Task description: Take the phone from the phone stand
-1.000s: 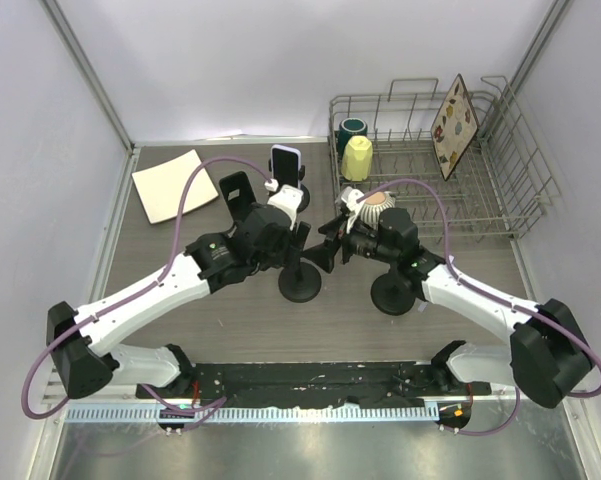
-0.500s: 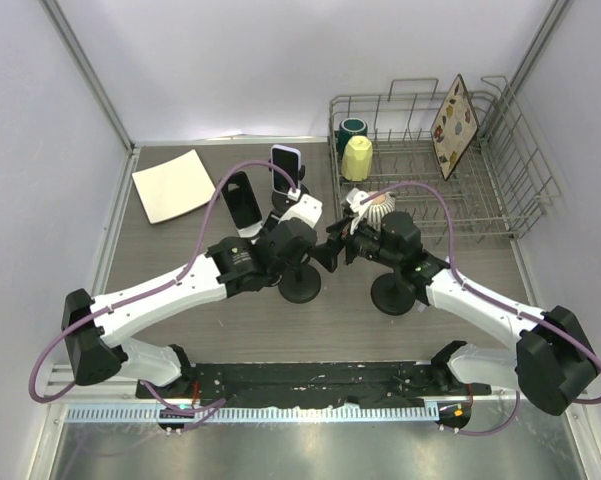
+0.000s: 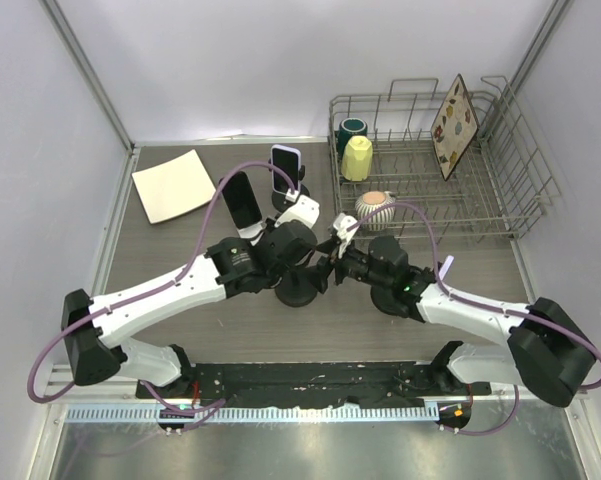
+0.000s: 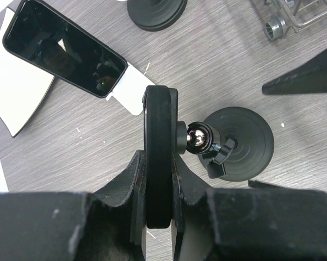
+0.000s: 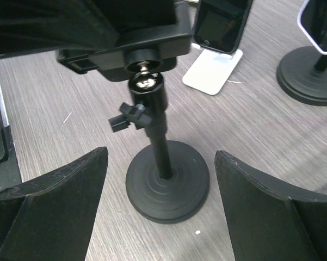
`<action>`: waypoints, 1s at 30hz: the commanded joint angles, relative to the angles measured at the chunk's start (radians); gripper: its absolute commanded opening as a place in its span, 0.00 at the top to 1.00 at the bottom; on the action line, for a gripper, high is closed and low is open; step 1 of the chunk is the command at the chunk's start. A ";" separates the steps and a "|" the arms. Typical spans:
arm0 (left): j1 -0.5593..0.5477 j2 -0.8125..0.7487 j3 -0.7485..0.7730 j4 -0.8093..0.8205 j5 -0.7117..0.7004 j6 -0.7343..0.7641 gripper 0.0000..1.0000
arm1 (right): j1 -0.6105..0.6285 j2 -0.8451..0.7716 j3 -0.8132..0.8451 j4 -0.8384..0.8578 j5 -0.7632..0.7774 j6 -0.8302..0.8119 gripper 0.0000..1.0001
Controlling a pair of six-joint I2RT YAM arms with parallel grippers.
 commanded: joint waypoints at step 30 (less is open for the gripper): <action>-0.004 -0.225 -0.046 0.042 -0.058 0.040 1.00 | 0.204 0.525 0.062 0.628 0.193 -0.031 0.40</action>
